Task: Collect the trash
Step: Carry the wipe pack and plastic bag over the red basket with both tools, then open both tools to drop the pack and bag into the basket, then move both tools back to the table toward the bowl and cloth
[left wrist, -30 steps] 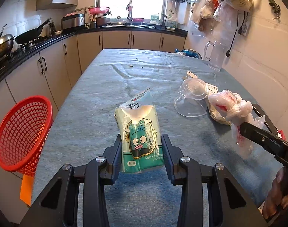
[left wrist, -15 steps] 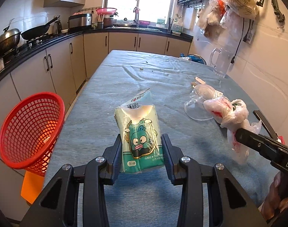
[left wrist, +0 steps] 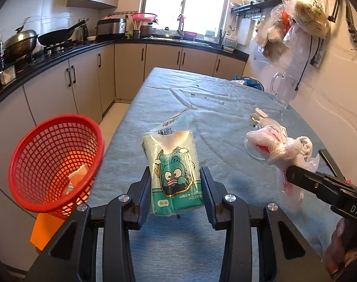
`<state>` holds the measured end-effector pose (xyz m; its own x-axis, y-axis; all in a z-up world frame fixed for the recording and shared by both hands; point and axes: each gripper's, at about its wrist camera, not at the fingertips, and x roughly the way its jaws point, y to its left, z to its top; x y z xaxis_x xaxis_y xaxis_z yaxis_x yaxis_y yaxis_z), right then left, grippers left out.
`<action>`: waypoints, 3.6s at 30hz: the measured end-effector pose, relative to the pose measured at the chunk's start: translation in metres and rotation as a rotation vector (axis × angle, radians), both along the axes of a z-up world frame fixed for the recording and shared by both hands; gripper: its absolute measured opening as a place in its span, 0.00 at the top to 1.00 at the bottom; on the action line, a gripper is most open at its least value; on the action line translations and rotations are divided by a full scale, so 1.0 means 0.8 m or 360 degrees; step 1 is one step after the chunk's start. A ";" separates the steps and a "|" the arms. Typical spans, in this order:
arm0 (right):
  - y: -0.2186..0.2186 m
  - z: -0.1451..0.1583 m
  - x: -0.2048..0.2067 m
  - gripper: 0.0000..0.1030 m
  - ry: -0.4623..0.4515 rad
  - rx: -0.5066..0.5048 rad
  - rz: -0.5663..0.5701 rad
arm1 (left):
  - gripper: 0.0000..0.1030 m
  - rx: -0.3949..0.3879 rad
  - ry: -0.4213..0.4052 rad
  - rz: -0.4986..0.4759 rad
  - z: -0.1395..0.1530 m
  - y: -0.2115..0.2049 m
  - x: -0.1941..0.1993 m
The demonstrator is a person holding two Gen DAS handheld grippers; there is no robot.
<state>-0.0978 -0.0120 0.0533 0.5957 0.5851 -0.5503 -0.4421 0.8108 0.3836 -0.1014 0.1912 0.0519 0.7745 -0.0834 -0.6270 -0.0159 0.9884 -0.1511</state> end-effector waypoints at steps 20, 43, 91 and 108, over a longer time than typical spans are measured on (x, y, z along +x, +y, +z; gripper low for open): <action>0.125 0.030 0.032 0.70 0.0006 -0.0039 0.0253 | 0.63 -0.0061 -0.0059 0.0247 0.016 0.113 -0.004; 0.287 0.021 0.083 0.68 0.0176 -0.0061 0.0481 | 0.62 -0.0138 0.0042 0.0522 -0.019 0.253 -0.001; 0.048 -0.012 0.015 0.53 0.0131 -0.0017 0.0051 | 0.45 -0.0049 0.0054 0.0080 -0.011 0.050 0.009; -0.165 -0.020 0.004 0.53 0.0176 0.0187 -0.0523 | 0.41 0.0122 0.0141 -0.0289 -0.024 -0.104 0.017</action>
